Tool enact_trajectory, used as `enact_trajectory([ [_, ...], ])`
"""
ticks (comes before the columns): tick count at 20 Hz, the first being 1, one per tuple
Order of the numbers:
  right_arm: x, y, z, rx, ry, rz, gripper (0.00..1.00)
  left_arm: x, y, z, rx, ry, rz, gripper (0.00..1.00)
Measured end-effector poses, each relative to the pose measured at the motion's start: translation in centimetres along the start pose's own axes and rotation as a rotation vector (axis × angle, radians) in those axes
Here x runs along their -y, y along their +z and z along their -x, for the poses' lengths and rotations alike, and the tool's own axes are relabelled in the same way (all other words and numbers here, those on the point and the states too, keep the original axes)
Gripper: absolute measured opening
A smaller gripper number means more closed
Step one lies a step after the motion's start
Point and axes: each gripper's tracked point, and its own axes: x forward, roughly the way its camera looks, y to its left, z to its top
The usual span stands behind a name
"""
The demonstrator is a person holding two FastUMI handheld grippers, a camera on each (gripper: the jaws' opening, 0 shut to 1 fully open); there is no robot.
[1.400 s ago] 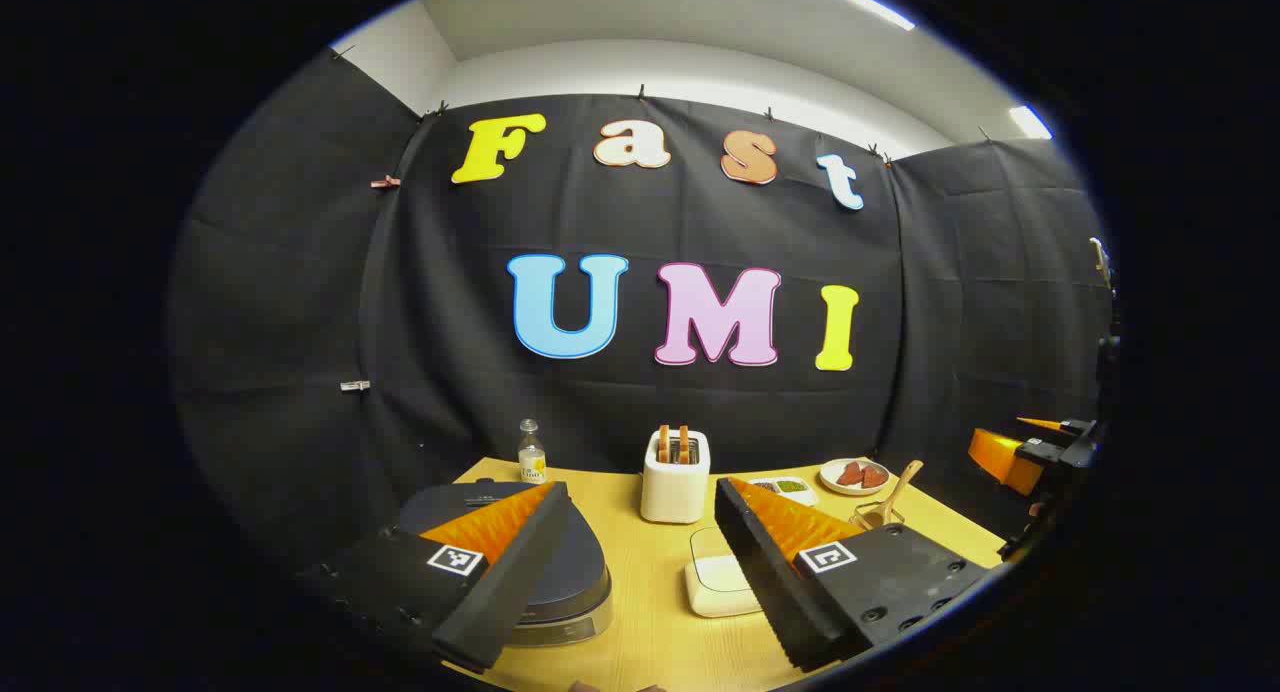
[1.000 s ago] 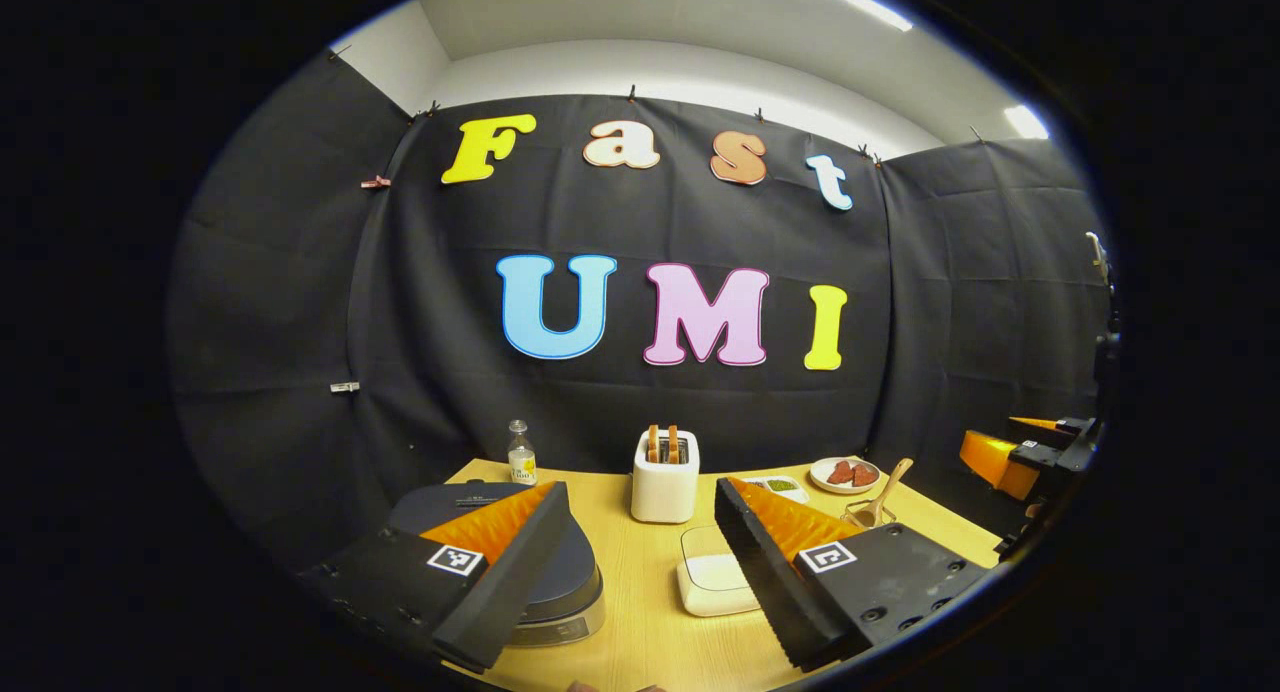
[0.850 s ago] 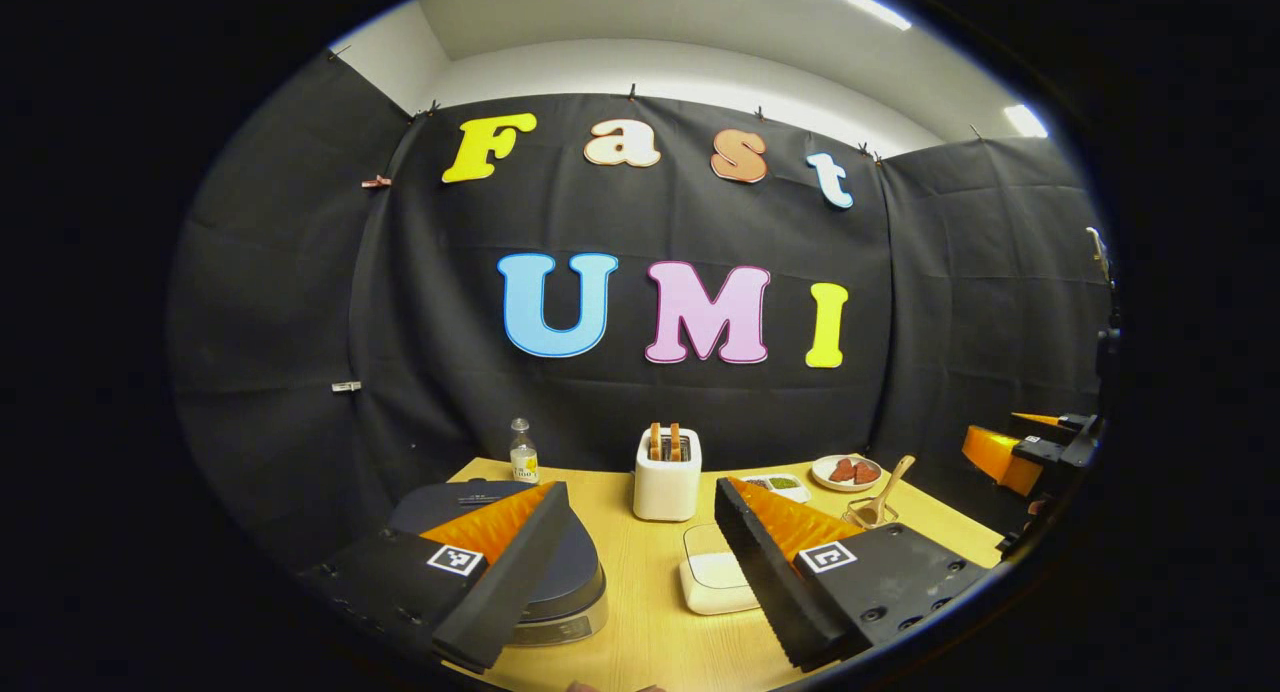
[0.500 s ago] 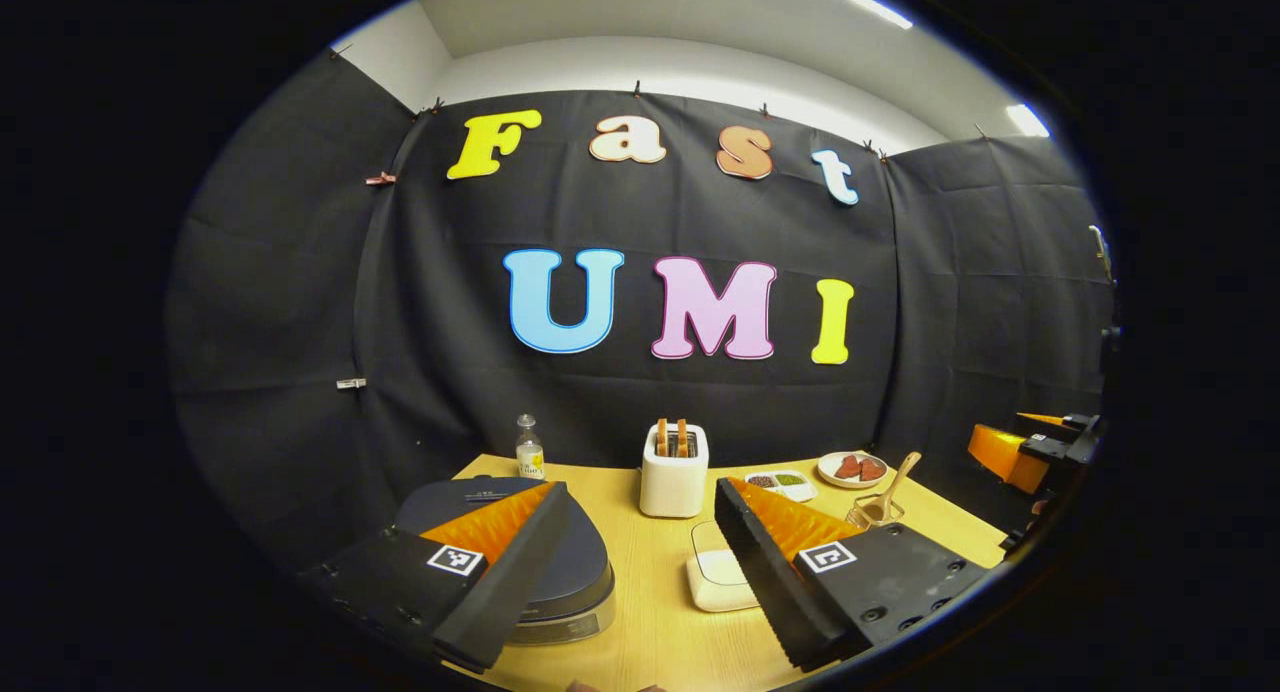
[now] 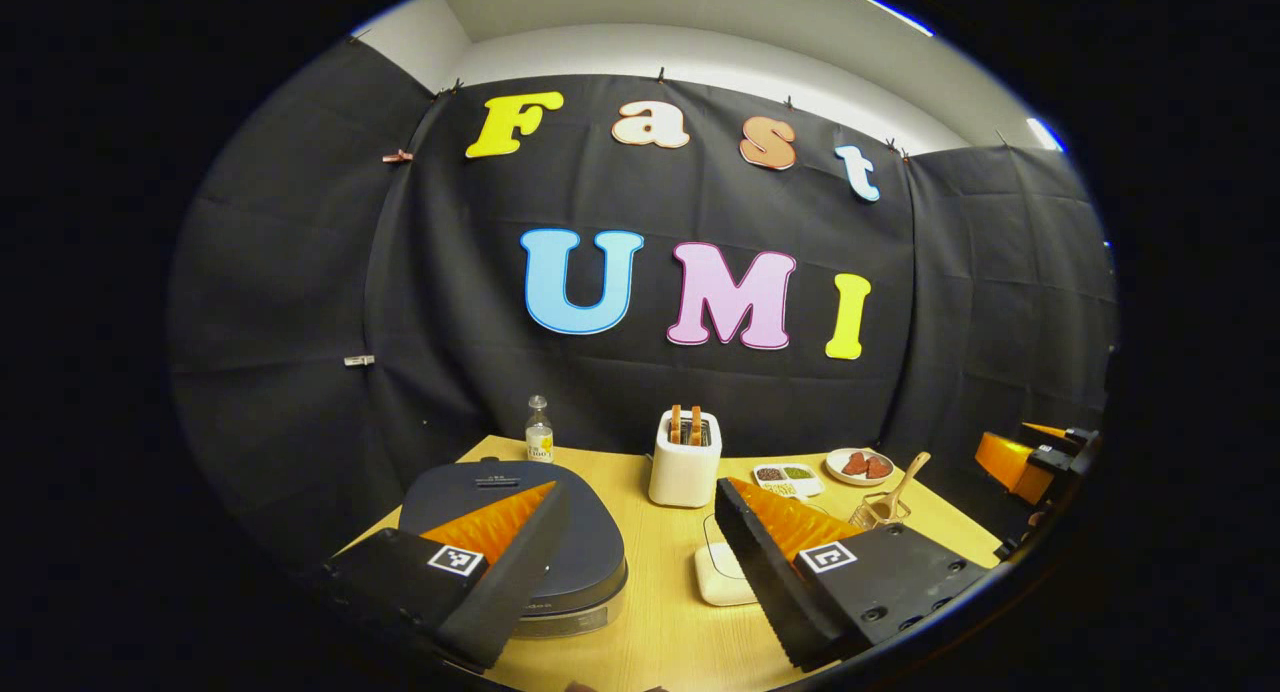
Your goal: Close the left gripper, press the button to open the rice cooker; take a wooden spoon from the chopstick holder with the right hand, scoop a spoonful of rice and pour it into the rice cooker, then put the wooden spoon back into the chopstick holder.
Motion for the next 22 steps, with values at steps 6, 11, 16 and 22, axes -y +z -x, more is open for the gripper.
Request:
enact_trajectory([
  [6,-0.4,-0.9,0.0,-0.022,0.004,-0.004,0.98,-3.8,-0.2,-1.8,-0.071,0.011,-0.001,0.87],
  [11,0.0,-1.2,0.6,-0.031,-0.004,0.001,0.98,-7.1,-1.0,-3.2,-0.133,0.023,0.002,0.53],
  [16,1.1,-1.8,1.1,-0.057,-0.024,0.004,0.98,-8.6,-4.2,-4.0,-0.250,0.004,0.088,0.19],
  [22,1.9,-2.8,1.5,-0.088,-0.035,0.008,0.98,-9.4,-7.9,-4.6,-0.361,0.000,0.116,0.06],
])
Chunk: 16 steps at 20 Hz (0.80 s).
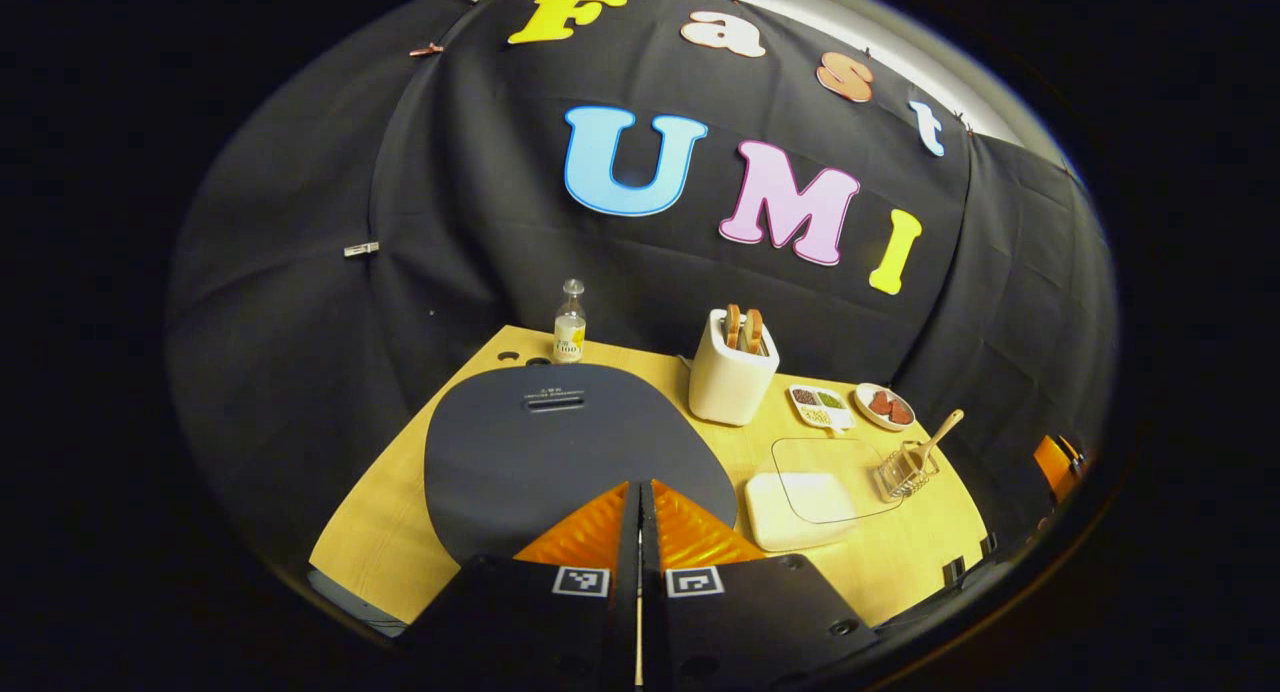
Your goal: Close the left gripper, press the button to open the rice cooker; take a wooden spoon from the chopstick holder with the right hand, scoop a spoonful of rice and pour it into the rice cooker, then put the wooden spoon back into the chopstick holder.
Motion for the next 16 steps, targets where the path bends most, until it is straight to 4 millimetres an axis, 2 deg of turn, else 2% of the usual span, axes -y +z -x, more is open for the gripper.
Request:
enact_trajectory([
  [5,0.5,-0.4,-0.2,-0.020,-0.005,-0.012,0.98,-0.8,-2.9,-1.6,-0.076,0.010,0.064,0.07],
  [8,0.8,-1.4,-0.6,-0.056,-0.003,-0.001,0.98,-0.8,-2.8,-1.6,-0.075,0.011,0.098,0.05],
  [12,0.6,-2.0,-1.0,-0.094,0.020,0.014,0.98,-0.7,-3.9,-1.9,-0.099,0.017,0.058,0.07],
  [16,0.4,-2.6,-2.5,-0.119,0.061,0.022,0.98,-0.7,-3.4,-1.9,-0.060,0.049,0.031,0.07],
])
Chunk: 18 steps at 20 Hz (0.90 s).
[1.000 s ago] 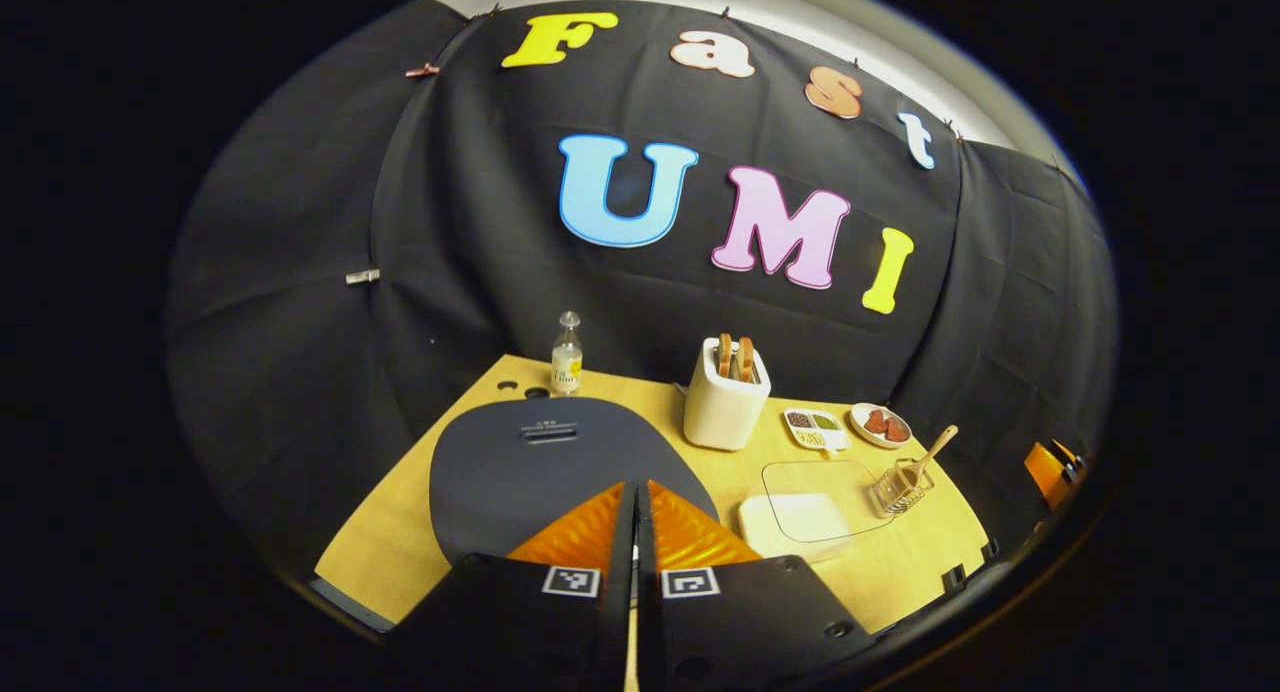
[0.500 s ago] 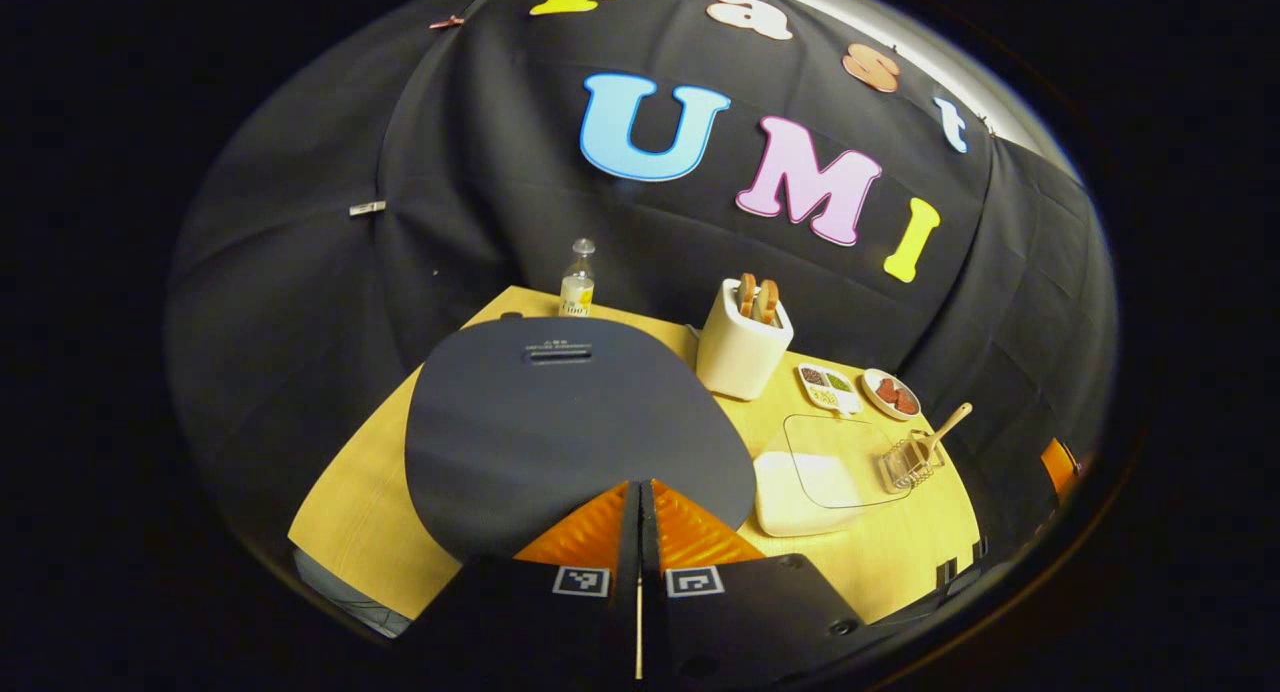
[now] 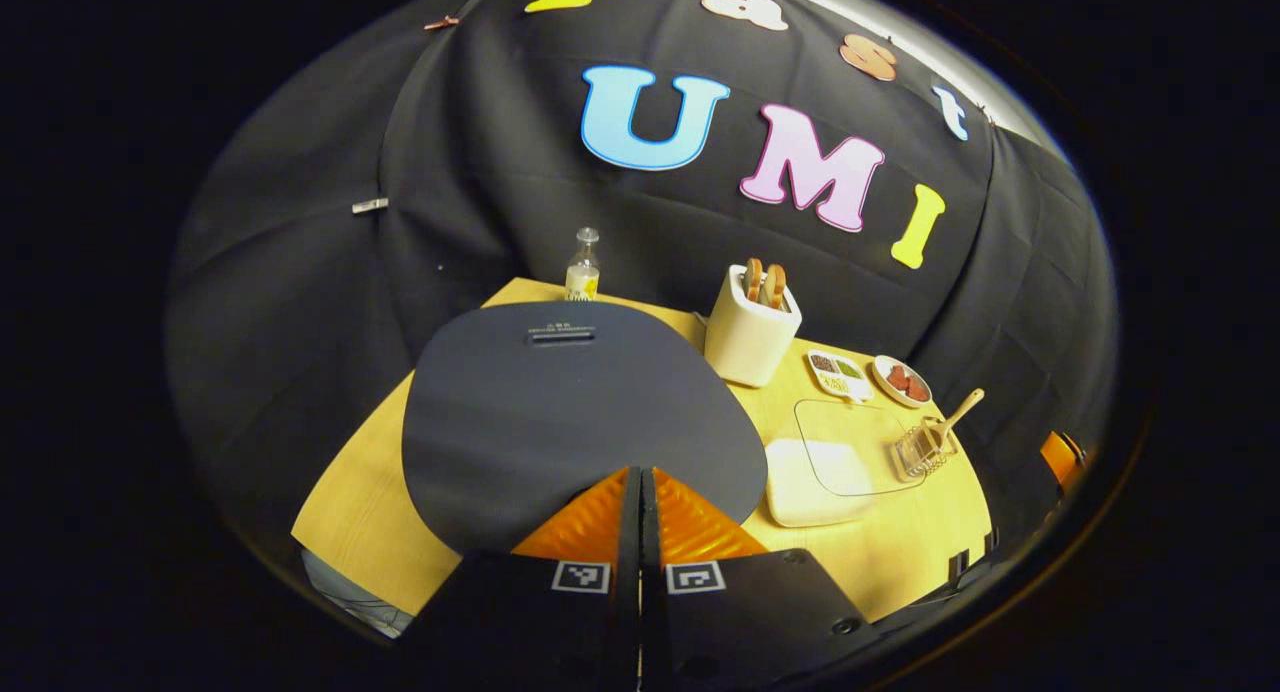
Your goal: Close the left gripper, press the button to open the rice cooker; take a wooden spoon from the chopstick holder with the right hand, scoop a spoonful of rice and pour it into the rice cooker, then put the wooden spoon back into the chopstick holder.
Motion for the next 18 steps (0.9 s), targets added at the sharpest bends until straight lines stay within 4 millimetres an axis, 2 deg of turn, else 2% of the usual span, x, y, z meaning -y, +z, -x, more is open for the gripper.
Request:
enact_trajectory([
  [3,0.5,0.4,-1.6,-0.003,0.022,-0.006,0.98,-0.1,1.0,0.9,0.054,0.043,0.024,0.06],
  [4,0.7,0.6,-2.2,-0.004,0.026,-0.010,0.98,0.0,2.5,1.2,0.110,0.067,0.038,0.04],
  [5,0.9,0.7,-2.9,-0.004,0.031,-0.016,0.98,0.2,4.4,2.6,0.178,0.092,0.041,0.06],
  [8,1.4,1.5,-4.7,0.005,0.047,-0.033,0.98,0.4,12.7,5.7,0.415,0.193,0.002,0.06],
  [9,1.6,1.9,-5.3,0.011,0.050,-0.037,0.98,1.0,14.7,7.4,0.481,0.212,-0.018,0.07],
  [10,1.9,2.1,-6.0,0.017,0.051,-0.041,0.98,1.5,16.3,8.3,0.509,0.210,-0.024,0.07],
  [11,2.2,2.2,-6.7,0.020,0.053,-0.045,0.98,2.6,16.6,9.3,0.521,0.200,-0.031,0.07],
  [12,2.6,2.4,-7.4,0.022,0.053,-0.050,0.98,2.9,16.8,9.3,0.523,0.205,-0.040,0.07],
  [16,4.7,2.5,-10.0,0.020,0.036,-0.068,0.98,4.2,15.3,8.8,0.498,0.219,-0.005,0.08],
  [18,5.9,2.2,-11.4,0.006,0.022,-0.077,0.98,4.3,13.5,8.2,0.458,0.239,0.023,0.12],
])
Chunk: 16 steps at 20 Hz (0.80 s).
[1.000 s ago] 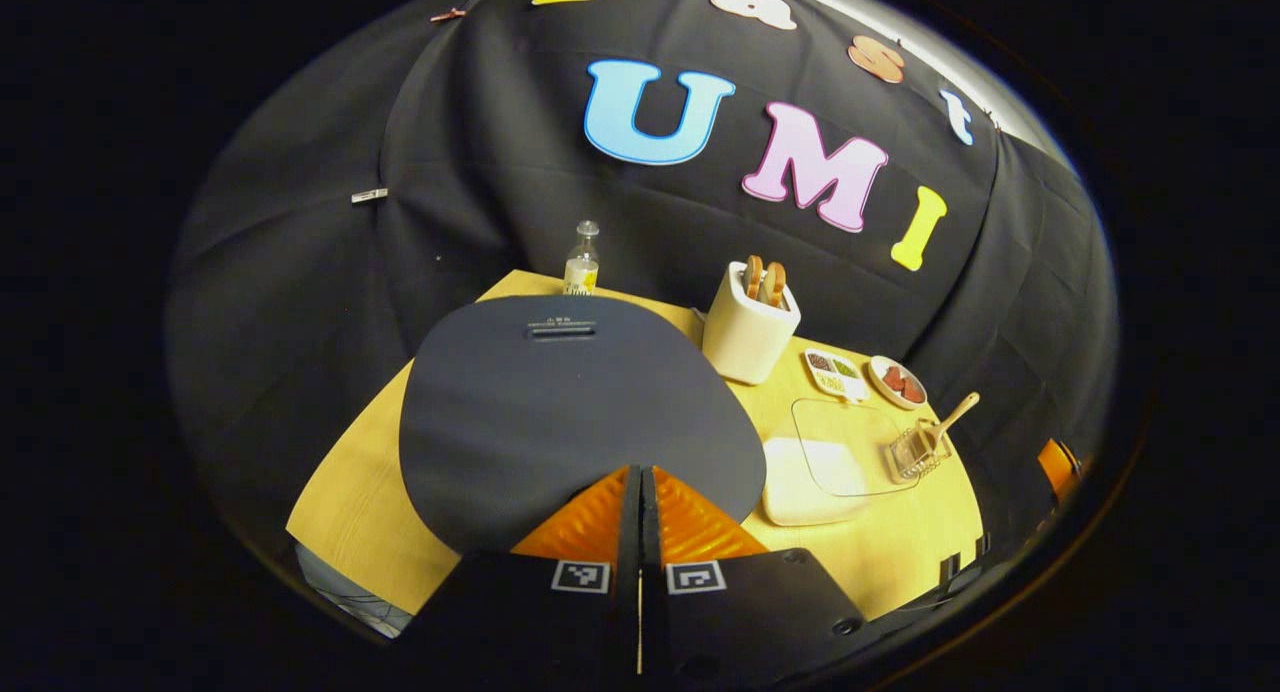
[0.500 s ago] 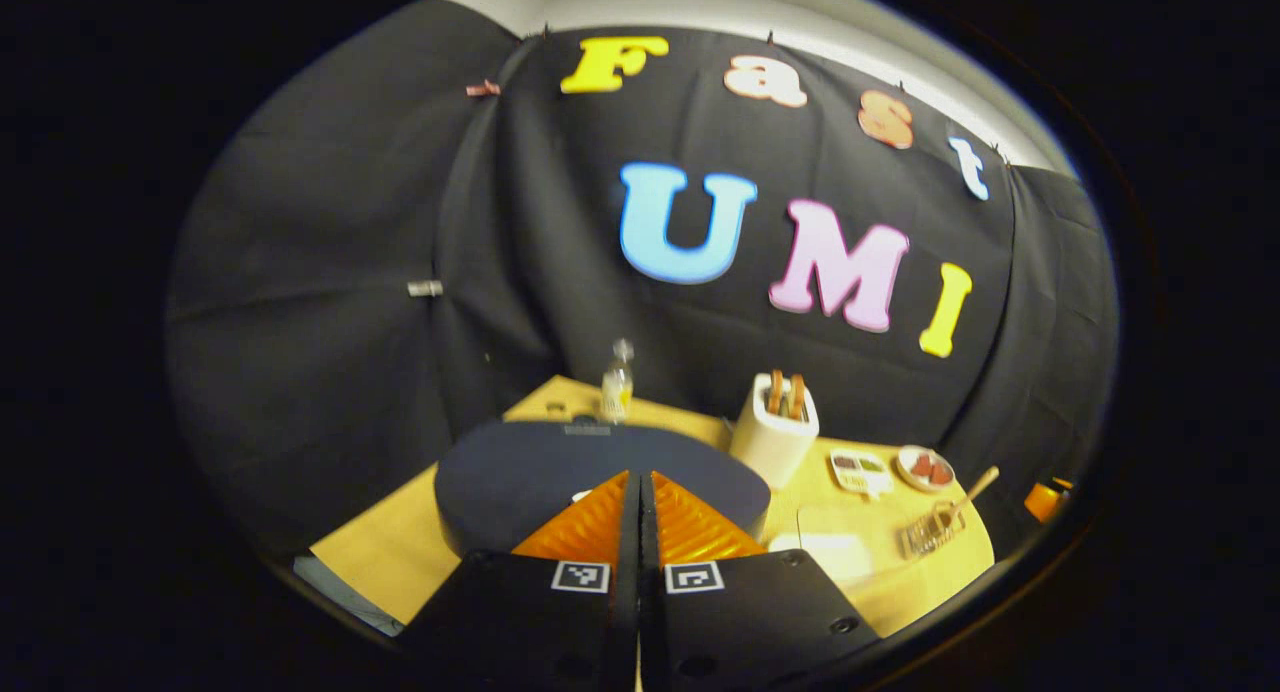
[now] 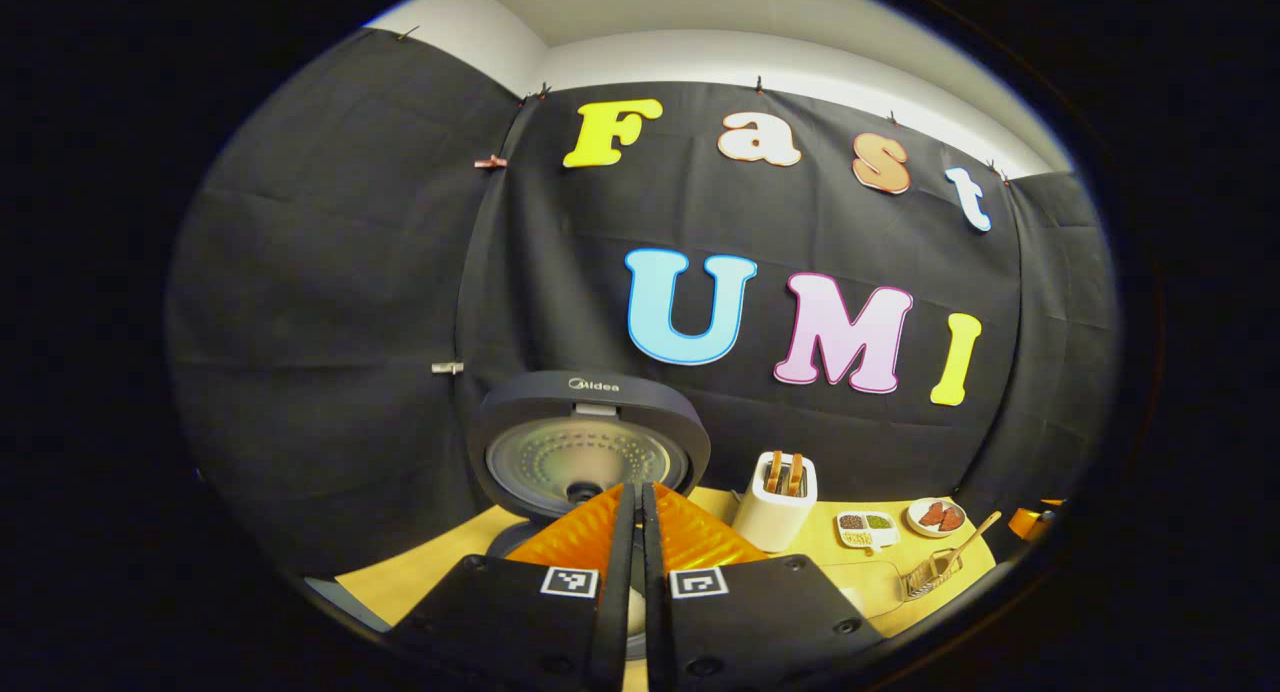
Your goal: Close the left gripper, press the button to open the rice cooker; take a wooden spoon from the chopstick holder with the right hand, scoop a spoonful of rice and pour it into the rice cooker, then put the wooden spoon back into the chopstick holder.
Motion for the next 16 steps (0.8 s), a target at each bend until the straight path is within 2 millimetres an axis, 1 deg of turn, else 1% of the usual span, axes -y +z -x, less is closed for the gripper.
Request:
enact_trajectory([
  [2,1.3,-0.6,-1.3,-0.020,-0.016,-0.019,0.97,0.4,-1.3,0.5,-0.032,0.011,-0.007,0.15],
  [4,2.5,-1.3,-2.7,-0.047,-0.033,-0.048,0.97,1.3,-2.6,0.9,-0.062,0.010,-0.020,0.22],
  [6,3.5,-2.2,-3.9,-0.071,-0.049,-0.081,0.99,2.2,-3.2,1.3,-0.083,0.002,-0.023,0.46],
  [7,3.8,-2.6,-4.6,-0.082,-0.049,-0.101,0.99,2.9,-4.0,1.2,-0.099,-0.006,-0.019,0.58],
  [8,4.0,-3.0,-5.3,-0.093,-0.042,-0.120,0.99,3.5,-4.3,1.5,-0.112,-0.007,-0.012,0.70],
  [9,4.2,-3.7,-6.2,-0.108,-0.039,-0.133,0.98,3.8,-4.7,1.5,-0.122,0.001,-0.005,0.77],
  [10,4.4,-4.4,-7.1,-0.126,-0.039,-0.140,0.98,4.2,-4.9,1.5,-0.136,0.006,-0.002,0.81],
  [12,5.0,-5.5,-8.5,-0.155,-0.041,-0.165,0.99,4.9,-6.0,1.9,-0.157,0.030,-0.020,0.96],
  [13,5.3,-6.0,-9.4,-0.168,-0.042,-0.182,0.99,5.3,-6.3,2.0,-0.165,0.038,-0.033,0.97],
  [16,6.0,-7.7,-11.7,-0.214,-0.051,-0.234,0.99,6.8,-7.3,2.7,-0.191,0.047,-0.050,0.96],
])
